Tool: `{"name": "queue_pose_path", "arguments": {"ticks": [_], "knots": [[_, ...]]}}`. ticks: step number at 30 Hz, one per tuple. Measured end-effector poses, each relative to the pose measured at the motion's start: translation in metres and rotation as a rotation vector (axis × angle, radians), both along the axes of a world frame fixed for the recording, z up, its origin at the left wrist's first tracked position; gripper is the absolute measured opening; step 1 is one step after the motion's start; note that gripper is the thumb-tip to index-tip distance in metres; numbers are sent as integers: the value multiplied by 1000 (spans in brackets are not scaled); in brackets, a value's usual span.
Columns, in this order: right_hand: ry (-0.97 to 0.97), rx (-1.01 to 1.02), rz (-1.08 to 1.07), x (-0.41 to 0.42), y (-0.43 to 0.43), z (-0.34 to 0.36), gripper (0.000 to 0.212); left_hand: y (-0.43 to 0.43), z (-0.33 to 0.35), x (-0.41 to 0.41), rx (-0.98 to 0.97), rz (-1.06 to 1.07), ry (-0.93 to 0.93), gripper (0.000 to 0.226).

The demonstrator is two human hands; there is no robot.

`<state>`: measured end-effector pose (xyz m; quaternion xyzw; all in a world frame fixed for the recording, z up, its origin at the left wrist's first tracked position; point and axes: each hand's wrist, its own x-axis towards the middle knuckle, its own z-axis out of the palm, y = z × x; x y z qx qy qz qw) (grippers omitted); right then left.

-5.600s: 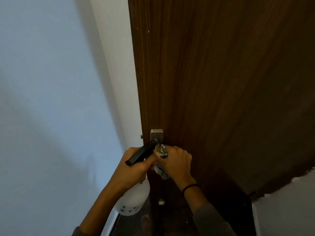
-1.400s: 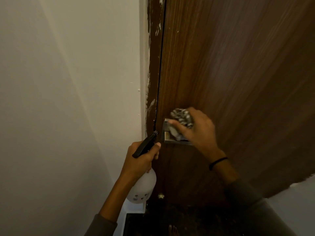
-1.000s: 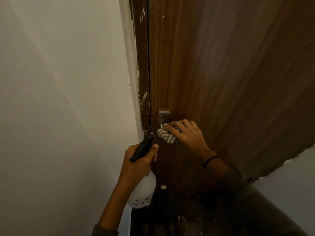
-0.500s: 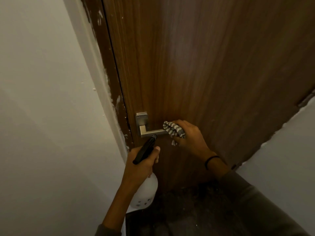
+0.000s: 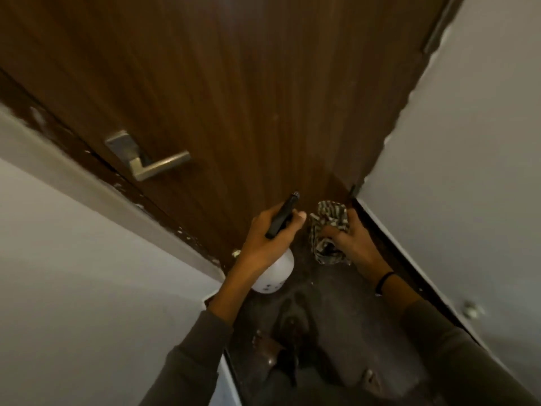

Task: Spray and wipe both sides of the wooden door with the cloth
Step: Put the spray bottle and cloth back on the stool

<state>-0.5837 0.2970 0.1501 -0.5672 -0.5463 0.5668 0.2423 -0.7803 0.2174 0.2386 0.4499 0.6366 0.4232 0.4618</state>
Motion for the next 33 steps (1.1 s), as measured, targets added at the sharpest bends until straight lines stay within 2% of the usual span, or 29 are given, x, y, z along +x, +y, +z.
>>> {"name": "queue_pose_path", "arguments": {"ticks": [2, 5, 7, 12, 16, 17, 21, 22, 27, 31, 33], "knots": [[-40, -68, -71, 44, -19, -16, 59, 4, -10, 40, -18, -102, 58, 23], [-37, -134, -194, 105, -53, -24, 32, 8, -27, 103, -21, -239, 122, 23], [-58, -144, -272, 148, -76, -33, 25, 8, -35, 150, -24, -348, 158, 18], [-71, -217, -516, 245, -141, -52, 22, -5, -57, 260, 31, -568, 205, 17], [-36, -255, -755, 314, -202, -64, 19, -22, -79, 345, 67, -752, 215, 3], [-30, -262, -806, 329, -216, -66, 19, -28, -83, 362, 73, -783, 234, 8], [-57, -246, -1038, 387, -275, -77, 14, -55, -93, 434, 134, -934, 603, 18], [-73, -244, -1096, 401, -288, -81, 11, -63, -96, 452, 155, -970, 632, 18], [-172, -275, -1397, 476, -366, -99, 8, -109, -117, 557, 61, -1165, 557, 43], [-345, -321, -1584, 544, -422, -121, 18, -149, -135, 637, -34, -1260, 385, 49], [-451, -337, -1643, 577, -444, -138, 20, -171, -146, 674, -22, -1324, 336, 52]]}}
